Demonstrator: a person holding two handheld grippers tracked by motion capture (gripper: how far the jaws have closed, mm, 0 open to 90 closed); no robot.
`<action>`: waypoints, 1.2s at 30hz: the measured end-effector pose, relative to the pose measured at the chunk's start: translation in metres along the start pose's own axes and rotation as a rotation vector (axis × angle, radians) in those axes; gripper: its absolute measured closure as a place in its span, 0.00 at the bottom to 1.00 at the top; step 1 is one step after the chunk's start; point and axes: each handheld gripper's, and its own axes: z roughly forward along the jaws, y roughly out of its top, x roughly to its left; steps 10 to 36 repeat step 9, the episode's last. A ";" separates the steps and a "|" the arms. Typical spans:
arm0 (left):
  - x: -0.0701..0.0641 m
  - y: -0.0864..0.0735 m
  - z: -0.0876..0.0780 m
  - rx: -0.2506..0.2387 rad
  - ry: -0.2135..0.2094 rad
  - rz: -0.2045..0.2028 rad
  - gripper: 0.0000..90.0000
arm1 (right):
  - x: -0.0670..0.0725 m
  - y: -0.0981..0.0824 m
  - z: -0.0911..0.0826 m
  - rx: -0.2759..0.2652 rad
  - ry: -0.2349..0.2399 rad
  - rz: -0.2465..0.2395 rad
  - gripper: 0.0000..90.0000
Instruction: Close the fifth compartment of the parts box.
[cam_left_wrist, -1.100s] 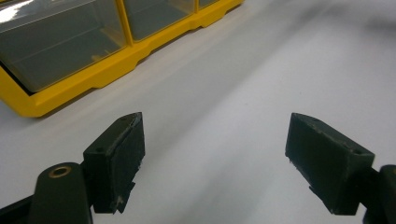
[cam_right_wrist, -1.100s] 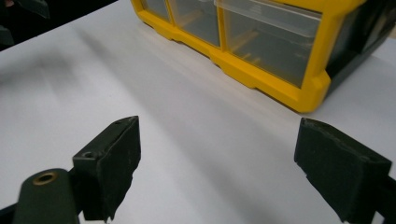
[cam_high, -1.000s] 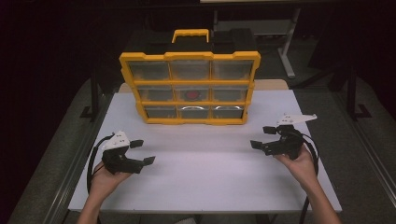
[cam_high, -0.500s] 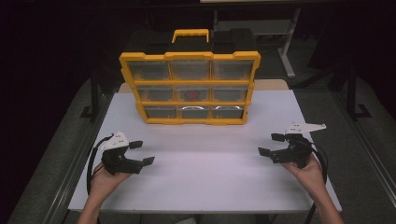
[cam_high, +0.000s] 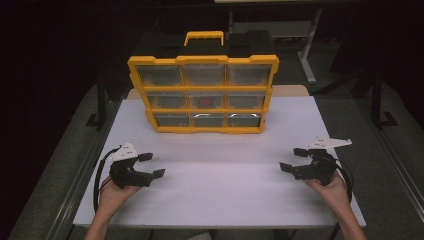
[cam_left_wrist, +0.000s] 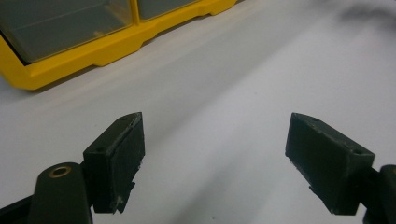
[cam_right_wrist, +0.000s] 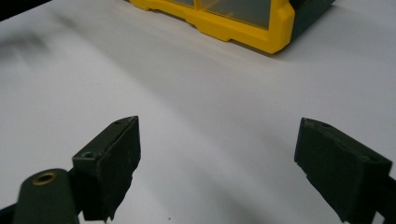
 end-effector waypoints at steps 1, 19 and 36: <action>0.000 0.000 0.000 0.000 0.000 0.004 0.22 | 0.000 0.000 0.000 0.003 -0.003 -0.002 0.15; -0.001 0.001 -0.002 -0.013 0.005 0.006 0.22 | 0.003 -0.002 0.002 0.010 -0.006 -0.009 0.15; -0.001 0.001 -0.002 -0.013 0.005 0.006 0.22 | 0.003 -0.002 0.002 0.010 -0.006 -0.009 0.15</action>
